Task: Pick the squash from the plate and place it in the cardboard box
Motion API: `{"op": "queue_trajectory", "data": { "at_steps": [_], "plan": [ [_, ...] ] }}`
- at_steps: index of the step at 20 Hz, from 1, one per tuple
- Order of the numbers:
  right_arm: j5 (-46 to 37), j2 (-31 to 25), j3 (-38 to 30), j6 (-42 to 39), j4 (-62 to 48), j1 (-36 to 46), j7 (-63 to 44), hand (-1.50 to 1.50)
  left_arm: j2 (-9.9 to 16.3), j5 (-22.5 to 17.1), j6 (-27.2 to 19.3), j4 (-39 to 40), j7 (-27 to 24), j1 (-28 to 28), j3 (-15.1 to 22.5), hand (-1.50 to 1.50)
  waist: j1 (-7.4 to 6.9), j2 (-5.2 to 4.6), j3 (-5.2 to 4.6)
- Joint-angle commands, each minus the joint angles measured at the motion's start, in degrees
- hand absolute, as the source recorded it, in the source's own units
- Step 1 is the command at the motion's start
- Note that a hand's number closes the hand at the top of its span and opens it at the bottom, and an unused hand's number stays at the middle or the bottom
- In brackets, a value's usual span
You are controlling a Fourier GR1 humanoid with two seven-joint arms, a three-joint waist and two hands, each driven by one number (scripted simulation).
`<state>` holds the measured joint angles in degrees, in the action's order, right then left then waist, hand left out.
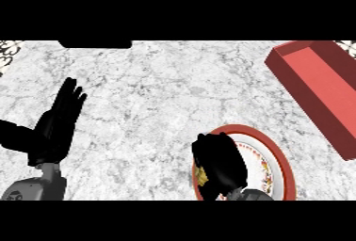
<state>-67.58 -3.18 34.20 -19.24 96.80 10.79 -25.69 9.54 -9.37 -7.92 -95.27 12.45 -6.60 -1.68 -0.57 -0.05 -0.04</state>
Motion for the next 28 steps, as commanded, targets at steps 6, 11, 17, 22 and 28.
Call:
{"op": "queue_trajectory", "data": {
  "at_steps": [6,11,17,22,28],
  "plan": [
    [1.2,-3.4,-0.5,-3.9,11.3,3.8,8.1,1.50,0.1,-0.1,0.3,2.9,0.4,-2.3,-1.9,0.00,0.75,0.11,0.03],
    [4.3,3.0,-5.0,-9.7,21.0,7.9,0.5,1.50,-1.5,1.5,0.5,2.1,-3.6,2.4,-0.5,0.00,0.61,0.16,0.01],
    [6.7,3.1,-15.7,-3.4,25.5,14.4,-9.2,1.50,-0.4,0.6,0.1,1.1,0.0,-1.3,-1.5,0.00,0.70,0.06,0.03],
    [6.3,2.5,-23.7,-3.7,24.3,18.0,-11.7,1.50,-0.1,1.5,0.4,-0.5,0.7,0.1,-0.9,0.00,0.44,0.06,0.04],
    [14.1,-3.4,-38.4,-6.3,17.2,24.4,-8.8,1.50,-1.1,1.2,1.6,0.0,-0.1,0.8,-0.4,0.00,0.30,0.02,0.03]
  ]
}}
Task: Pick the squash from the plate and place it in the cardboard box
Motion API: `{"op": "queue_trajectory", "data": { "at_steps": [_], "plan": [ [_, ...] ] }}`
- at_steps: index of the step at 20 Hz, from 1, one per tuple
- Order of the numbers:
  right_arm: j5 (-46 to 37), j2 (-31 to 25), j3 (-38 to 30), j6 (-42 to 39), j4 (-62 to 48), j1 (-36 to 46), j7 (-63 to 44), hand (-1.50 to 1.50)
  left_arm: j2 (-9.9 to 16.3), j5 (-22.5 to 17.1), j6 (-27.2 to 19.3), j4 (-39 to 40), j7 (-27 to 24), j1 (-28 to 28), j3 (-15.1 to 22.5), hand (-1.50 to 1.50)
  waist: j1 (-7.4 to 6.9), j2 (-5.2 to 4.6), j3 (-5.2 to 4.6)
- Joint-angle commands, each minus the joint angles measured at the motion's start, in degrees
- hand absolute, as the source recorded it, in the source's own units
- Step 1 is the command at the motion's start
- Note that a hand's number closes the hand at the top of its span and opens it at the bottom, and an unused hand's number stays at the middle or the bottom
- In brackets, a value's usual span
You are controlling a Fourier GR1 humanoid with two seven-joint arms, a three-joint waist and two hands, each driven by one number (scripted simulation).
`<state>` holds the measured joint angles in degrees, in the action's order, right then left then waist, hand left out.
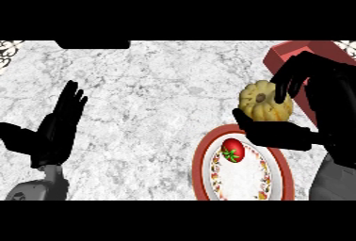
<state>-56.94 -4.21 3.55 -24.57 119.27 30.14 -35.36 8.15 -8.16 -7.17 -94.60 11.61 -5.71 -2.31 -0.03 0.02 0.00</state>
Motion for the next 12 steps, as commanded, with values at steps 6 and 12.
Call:
{"op": "queue_trajectory", "data": {
  "at_steps": [6,12],
  "plan": [
    [3.0,-9.3,-14.5,7.6,-17.0,2.8,10.7,1.50,0.9,-1.0,1.2,0.4,0.2,-0.5,-2.2,0.00,-0.40,-0.16,0.01],
    [0.0,-17.5,-17.4,12.7,-33.6,9.0,18.3,1.50,0.6,-0.4,1.0,-3.0,2.7,0.1,-0.8,0.00,-0.90,-0.22,0.01]
  ]
}}
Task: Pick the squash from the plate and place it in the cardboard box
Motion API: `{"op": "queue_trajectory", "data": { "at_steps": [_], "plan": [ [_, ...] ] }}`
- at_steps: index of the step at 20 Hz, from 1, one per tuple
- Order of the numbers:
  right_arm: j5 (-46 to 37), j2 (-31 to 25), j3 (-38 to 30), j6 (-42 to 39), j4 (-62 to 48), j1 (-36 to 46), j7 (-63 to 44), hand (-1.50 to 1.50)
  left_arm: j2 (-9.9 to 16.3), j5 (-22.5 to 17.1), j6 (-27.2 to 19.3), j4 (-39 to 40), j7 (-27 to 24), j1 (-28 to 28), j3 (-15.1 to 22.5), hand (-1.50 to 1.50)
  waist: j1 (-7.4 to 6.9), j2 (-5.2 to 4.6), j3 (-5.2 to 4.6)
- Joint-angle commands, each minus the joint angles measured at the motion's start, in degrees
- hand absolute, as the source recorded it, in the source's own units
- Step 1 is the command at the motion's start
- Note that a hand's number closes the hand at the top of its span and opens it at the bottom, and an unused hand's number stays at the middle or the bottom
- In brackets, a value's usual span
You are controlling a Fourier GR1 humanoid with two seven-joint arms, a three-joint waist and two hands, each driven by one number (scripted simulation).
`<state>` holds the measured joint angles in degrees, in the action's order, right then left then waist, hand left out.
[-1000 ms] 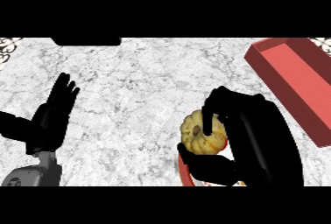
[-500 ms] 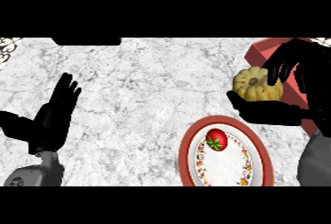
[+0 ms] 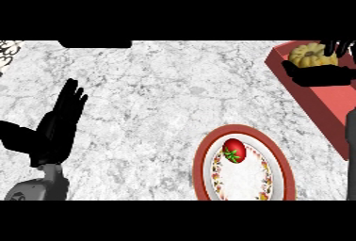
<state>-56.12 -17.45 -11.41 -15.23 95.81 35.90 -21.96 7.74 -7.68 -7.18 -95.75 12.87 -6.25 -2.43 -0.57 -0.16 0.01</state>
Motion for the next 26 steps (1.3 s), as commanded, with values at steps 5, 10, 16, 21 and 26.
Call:
{"op": "queue_trajectory", "data": {
  "at_steps": [5,10,16,21,26],
  "plan": [
    [-3.5,-7.7,-2.5,9.3,-22.1,5.1,10.9,1.50,1.0,-0.9,1.2,1.6,1.6,-2.5,-1.5,0.00,-0.11,-0.05,-0.01],
    [-7.6,-12.7,-0.5,10.4,-35.3,4.8,17.6,1.50,1.1,-1.3,2.9,-1.0,0.1,1.4,-0.8,0.00,-1.14,-0.31,0.01],
    [-8.5,-16.0,-0.6,1.7,-51.9,9.9,18.0,-1.50,-2.2,2.2,-0.4,2.0,-0.7,-2.3,2.1,0.00,-1.26,-0.53,0.04],
    [-5.5,-13.3,-5.3,17.6,-60.1,10.5,25.9,-1.50,-0.3,-0.5,1.8,-1.4,0.8,-0.2,0.1,0.00,-1.46,-0.40,0.10],
    [3.8,-12.9,-12.4,25.3,-53.7,12.9,35.8,-1.50,-1.4,1.4,-0.1,1.1,0.6,-2.3,0.8,0.00,-0.54,-0.32,0.16]
  ]
}}
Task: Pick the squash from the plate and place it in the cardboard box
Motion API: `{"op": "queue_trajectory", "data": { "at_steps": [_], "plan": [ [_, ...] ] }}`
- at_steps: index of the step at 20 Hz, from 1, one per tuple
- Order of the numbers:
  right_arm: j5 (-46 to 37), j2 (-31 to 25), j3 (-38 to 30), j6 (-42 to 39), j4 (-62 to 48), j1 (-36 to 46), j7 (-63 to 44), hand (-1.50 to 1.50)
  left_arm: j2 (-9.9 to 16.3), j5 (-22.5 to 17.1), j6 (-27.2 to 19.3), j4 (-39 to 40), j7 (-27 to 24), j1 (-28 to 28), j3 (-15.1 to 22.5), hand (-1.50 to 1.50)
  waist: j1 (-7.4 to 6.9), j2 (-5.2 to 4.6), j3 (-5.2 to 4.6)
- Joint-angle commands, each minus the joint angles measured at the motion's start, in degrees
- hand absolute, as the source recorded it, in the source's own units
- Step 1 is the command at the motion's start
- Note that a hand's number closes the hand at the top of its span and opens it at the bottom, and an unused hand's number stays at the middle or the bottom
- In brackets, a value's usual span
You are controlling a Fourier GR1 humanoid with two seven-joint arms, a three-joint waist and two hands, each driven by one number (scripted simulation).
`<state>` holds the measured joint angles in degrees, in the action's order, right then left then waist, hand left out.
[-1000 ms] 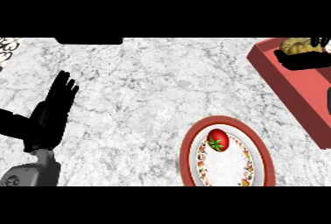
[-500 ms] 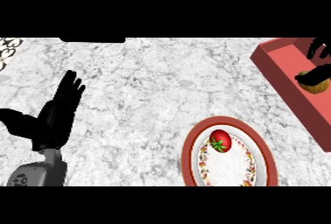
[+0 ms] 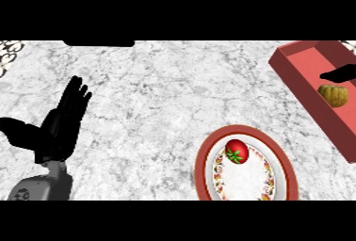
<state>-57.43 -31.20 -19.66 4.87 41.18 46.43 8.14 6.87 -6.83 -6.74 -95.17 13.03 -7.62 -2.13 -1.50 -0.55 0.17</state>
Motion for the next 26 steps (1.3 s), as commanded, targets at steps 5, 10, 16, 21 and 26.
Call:
{"op": "queue_trajectory", "data": {
  "at_steps": [5,10,16,21,26],
  "plan": [
    [14.6,2.9,-10.7,1.6,-0.9,5.6,5.6,-1.50,-0.6,0.5,-0.6,-1.6,0.9,1.3,0.7,0.00,0.55,0.50,-0.10],
    [28.1,1.0,-21.2,-6.4,-2.5,6.1,7.4,-1.50,0.5,-0.1,-0.3,1.4,-0.1,-0.1,-1.7,0.00,1.89,0.52,-0.08],
    [35.8,-3.7,-26.5,-11.3,-4.8,5.3,6.1,-1.50,0.0,0.4,-0.2,-1.5,0.4,1.5,-0.4,0.00,1.14,0.45,-0.13],
    [40.3,-8.7,-29.3,-13.8,-7.3,0.3,10.5,-1.50,-0.9,0.6,-1.4,-2.0,2.0,0.8,-0.5,0.00,1.26,0.46,-0.12],
    [42.6,-11.1,-30.1,-12.5,-13.9,-2.3,18.2,-1.50,-1.7,1.6,-0.5,-1.2,-1.0,2.3,0.6,0.00,0.59,0.19,-0.08]
  ]
}}
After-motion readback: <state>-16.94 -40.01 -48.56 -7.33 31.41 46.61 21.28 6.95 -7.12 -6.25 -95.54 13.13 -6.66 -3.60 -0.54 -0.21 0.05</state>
